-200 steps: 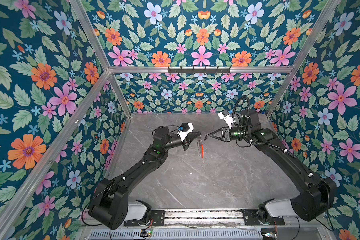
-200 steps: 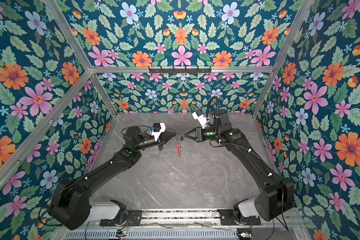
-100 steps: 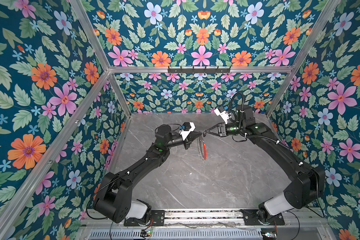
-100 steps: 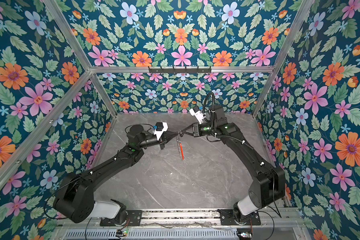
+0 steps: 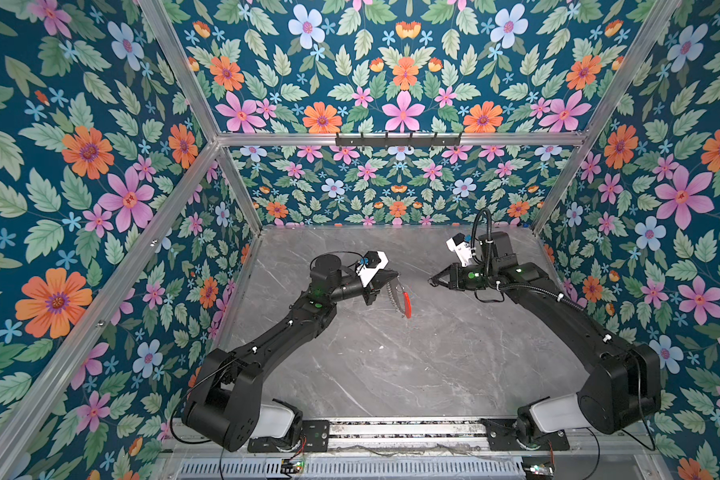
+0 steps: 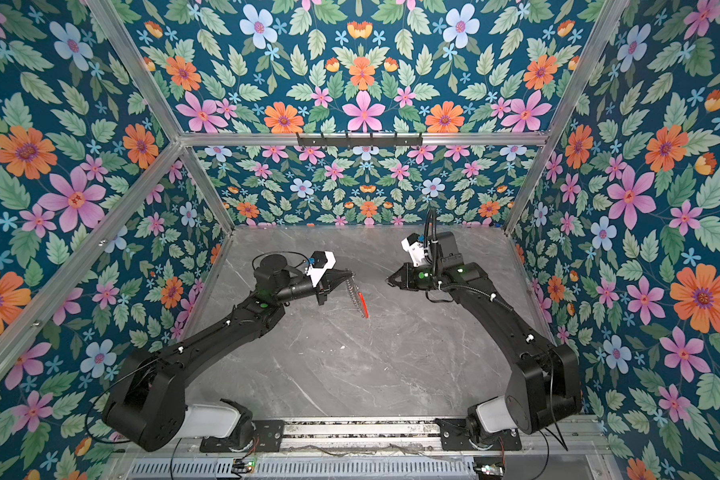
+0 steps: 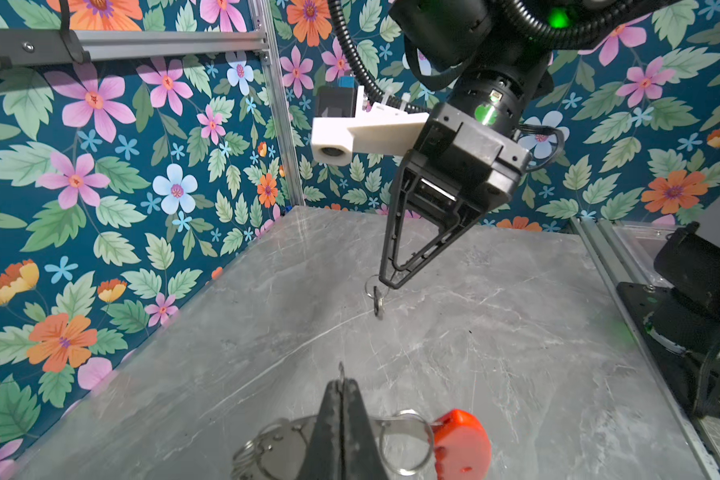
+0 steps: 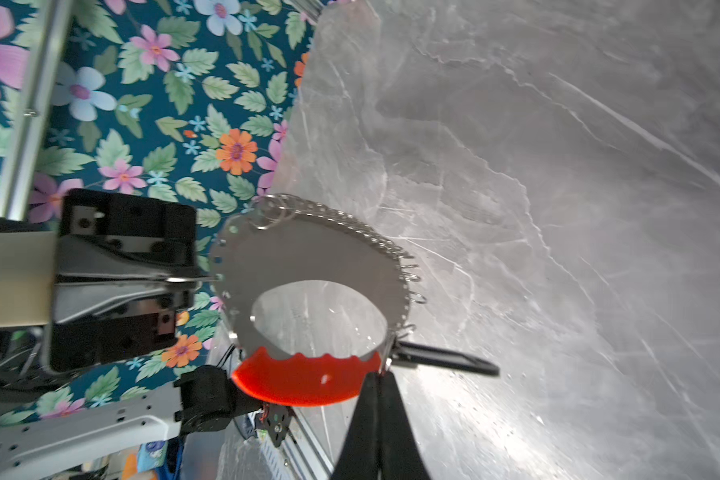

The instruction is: Put the keys on the keyring

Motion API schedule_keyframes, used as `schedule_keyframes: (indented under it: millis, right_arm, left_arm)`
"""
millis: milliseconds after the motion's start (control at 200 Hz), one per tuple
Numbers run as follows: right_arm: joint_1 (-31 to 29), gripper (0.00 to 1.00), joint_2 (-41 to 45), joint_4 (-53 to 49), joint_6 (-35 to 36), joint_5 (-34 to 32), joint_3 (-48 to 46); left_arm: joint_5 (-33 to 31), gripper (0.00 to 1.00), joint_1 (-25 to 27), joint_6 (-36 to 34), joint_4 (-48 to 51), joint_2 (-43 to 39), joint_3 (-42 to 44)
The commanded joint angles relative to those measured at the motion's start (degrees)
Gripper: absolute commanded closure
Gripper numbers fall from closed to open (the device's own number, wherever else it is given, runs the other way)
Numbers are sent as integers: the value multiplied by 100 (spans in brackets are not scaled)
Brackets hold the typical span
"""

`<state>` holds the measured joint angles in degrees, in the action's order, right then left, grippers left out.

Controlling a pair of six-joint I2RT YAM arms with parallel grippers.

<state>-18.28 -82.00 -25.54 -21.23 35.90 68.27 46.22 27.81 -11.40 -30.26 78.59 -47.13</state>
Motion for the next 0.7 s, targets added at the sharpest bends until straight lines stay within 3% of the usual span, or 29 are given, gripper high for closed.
schedule_keyframes:
  millis: [0, 265, 696]
  right_arm:
    - [15, 100, 1, -395, 72, -662, -271]
    - [23, 100, -1046, -267, 79, -941, -631]
    - [110, 100, -3219, -717, 533, -1401, 1005]
  left_arm:
    - [-1, 100, -4, -92, -107, -76, 44]
    - [67, 100, -4, -55, -94, -184, 137]
    - [45, 100, -4, 32, -199, -222, 283]
